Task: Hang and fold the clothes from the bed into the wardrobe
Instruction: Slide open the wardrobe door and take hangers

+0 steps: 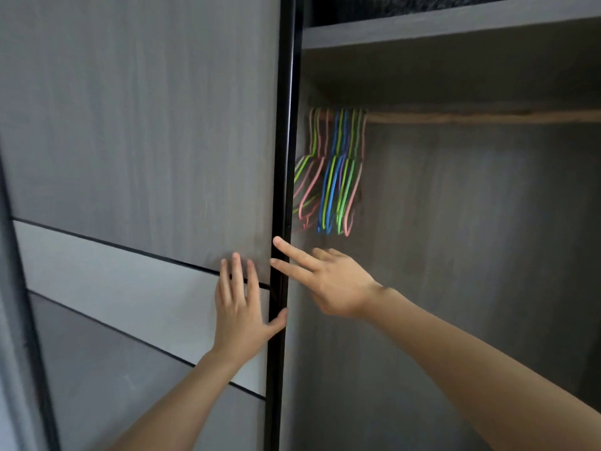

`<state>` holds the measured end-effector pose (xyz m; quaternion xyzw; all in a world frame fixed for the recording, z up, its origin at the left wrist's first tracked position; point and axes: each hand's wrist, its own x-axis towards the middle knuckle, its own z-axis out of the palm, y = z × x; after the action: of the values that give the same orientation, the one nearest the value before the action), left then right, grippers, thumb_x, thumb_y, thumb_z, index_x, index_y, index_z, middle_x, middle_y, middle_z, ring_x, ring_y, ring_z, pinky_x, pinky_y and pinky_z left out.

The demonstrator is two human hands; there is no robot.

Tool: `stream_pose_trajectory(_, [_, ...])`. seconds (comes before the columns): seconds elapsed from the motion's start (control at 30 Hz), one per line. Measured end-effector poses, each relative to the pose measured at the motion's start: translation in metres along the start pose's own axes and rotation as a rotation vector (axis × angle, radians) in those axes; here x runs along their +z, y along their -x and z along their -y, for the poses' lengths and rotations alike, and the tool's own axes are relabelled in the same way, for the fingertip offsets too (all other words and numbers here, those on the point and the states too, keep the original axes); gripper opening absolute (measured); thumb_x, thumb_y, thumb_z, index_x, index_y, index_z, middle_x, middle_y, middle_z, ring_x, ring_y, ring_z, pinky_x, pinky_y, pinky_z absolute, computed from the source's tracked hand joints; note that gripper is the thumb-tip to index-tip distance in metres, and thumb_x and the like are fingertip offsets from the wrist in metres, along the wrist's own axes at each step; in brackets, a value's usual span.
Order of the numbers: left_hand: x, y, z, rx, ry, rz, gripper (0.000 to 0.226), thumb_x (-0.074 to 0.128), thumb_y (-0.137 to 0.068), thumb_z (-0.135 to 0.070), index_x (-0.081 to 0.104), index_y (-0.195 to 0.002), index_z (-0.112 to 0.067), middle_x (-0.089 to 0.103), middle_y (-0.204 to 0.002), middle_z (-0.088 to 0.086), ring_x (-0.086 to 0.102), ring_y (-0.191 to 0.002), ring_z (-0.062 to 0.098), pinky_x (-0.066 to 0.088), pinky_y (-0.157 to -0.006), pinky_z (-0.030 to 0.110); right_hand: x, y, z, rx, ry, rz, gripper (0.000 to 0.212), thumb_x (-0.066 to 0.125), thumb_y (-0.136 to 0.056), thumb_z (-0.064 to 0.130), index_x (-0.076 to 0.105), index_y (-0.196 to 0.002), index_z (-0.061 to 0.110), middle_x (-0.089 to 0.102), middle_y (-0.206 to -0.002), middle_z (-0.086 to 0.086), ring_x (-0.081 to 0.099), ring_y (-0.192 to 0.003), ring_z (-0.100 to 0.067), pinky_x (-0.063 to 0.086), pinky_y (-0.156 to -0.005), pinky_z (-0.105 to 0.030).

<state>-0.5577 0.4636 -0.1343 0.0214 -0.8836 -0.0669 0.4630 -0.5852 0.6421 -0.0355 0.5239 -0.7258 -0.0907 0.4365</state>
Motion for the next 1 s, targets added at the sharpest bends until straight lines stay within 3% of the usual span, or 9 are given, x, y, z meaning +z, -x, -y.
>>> stream_pose_trajectory(0.13, [0.004,-0.007,0.034,0.001,0.000,0.045,0.093,0.044,-0.070,-0.058,0.028,-0.136,0.006,0.025,-0.142,0.032,0.025,-0.131,0.048,0.044,-0.088,0.060,0.008,-0.023,0.003,-0.058,0.094,-0.078,0.075,0.060,-0.063,0.017,0.042,-0.136,0.021,0.047,-0.141,-0.013,0.062,-0.101,-0.030,0.052,-0.073,-0.031])
stream_pose_trajectory(0.2, [0.008,-0.010,0.052,-0.010,0.009,0.048,0.093,0.044,-0.070,-0.056,0.026,-0.137,0.006,0.026,-0.143,0.034,0.024,-0.131,0.049,0.043,-0.089,0.061,0.007,-0.029,-0.002,0.015,0.137,-0.188,0.066,0.043,-0.068,0.018,0.037,-0.134,0.019,0.048,-0.139,-0.017,0.054,-0.111,-0.033,0.050,-0.078,-0.034])
stream_pose_trajectory(0.27, [0.008,-0.014,0.069,-0.023,0.018,0.053,0.092,0.043,-0.071,-0.055,0.026,-0.138,0.006,0.028,-0.142,0.035,0.024,-0.131,0.049,0.043,-0.090,0.062,0.005,-0.033,-0.012,0.165,0.133,-0.311,0.060,0.040,-0.068,0.017,0.041,-0.128,0.017,0.053,-0.133,-0.021,0.045,-0.114,-0.033,0.050,-0.079,-0.037])
stream_pose_trajectory(0.43, [0.008,-0.018,0.085,-0.019,0.032,0.069,0.092,0.041,-0.072,-0.056,0.027,-0.138,0.006,0.028,-0.143,0.034,0.024,-0.131,0.050,0.042,-0.088,0.062,0.002,-0.033,-0.041,0.704,0.094,-0.472,0.053,0.040,-0.071,0.016,0.051,-0.123,0.007,0.053,-0.125,-0.025,0.040,-0.113,-0.036,0.044,-0.087,-0.042])
stream_pose_trajectory(0.53, [0.010,-0.017,0.082,-0.019,0.043,0.077,0.091,0.040,-0.072,-0.056,0.028,-0.138,0.007,0.028,-0.143,0.034,0.025,-0.131,0.050,0.042,-0.089,0.061,-0.002,-0.037,-0.057,1.209,-0.300,-0.364,0.044,0.045,-0.088,0.016,0.049,-0.130,0.005,0.048,-0.129,-0.019,0.044,-0.118,-0.036,0.035,-0.096,-0.037])
stream_pose_trajectory(0.6, [0.010,-0.018,0.082,-0.017,0.044,0.078,0.092,0.039,-0.073,-0.056,0.027,-0.138,0.007,0.028,-0.143,0.034,0.025,-0.130,0.050,0.042,-0.089,0.061,-0.005,-0.043,-0.068,1.468,-0.652,-0.270,0.026,0.047,-0.093,0.023,0.060,-0.108,0.006,0.055,-0.114,-0.018,0.052,-0.103,-0.030,0.042,-0.082,-0.031])
stream_pose_trajectory(0.67, [0.009,-0.018,0.081,-0.021,0.055,0.084,0.092,0.039,-0.073,-0.057,0.026,-0.139,0.007,0.028,-0.143,0.034,0.024,-0.131,0.050,0.042,-0.089,0.061,-0.003,-0.044,-0.072,1.531,-0.798,-0.143,0.033,0.048,-0.094,0.030,0.057,-0.069,0.011,0.057,-0.085,-0.016,0.050,-0.079,-0.023,0.036,-0.058,-0.026])
stream_pose_trajectory(0.8, [0.008,-0.017,0.080,-0.015,0.080,0.094,0.091,0.037,-0.075,-0.056,0.027,-0.138,0.007,0.029,-0.143,0.034,0.026,-0.130,0.051,0.041,-0.090,0.061,-0.003,-0.041,-0.065,1.568,-0.891,-0.122,0.035,0.052,-0.092,0.018,0.054,-0.057,0.012,0.054,-0.041,0.004,0.043,-0.057,-0.017,0.026,-0.051,-0.022])
stream_pose_trajectory(1.0, [0.004,-0.016,0.080,-0.028,0.124,0.113,0.085,0.014,-0.089,-0.062,0.026,-0.139,0.006,0.028,-0.143,0.034,0.025,-0.131,0.051,0.041,-0.091,0.061,-0.017,-0.045,-0.055,1.559,-1.015,-0.022,0.030,0.051,-0.093,0.029,0.057,-0.068,0.016,0.057,-0.069,0.001,0.048,-0.066,-0.013,0.031,-0.062,-0.027])
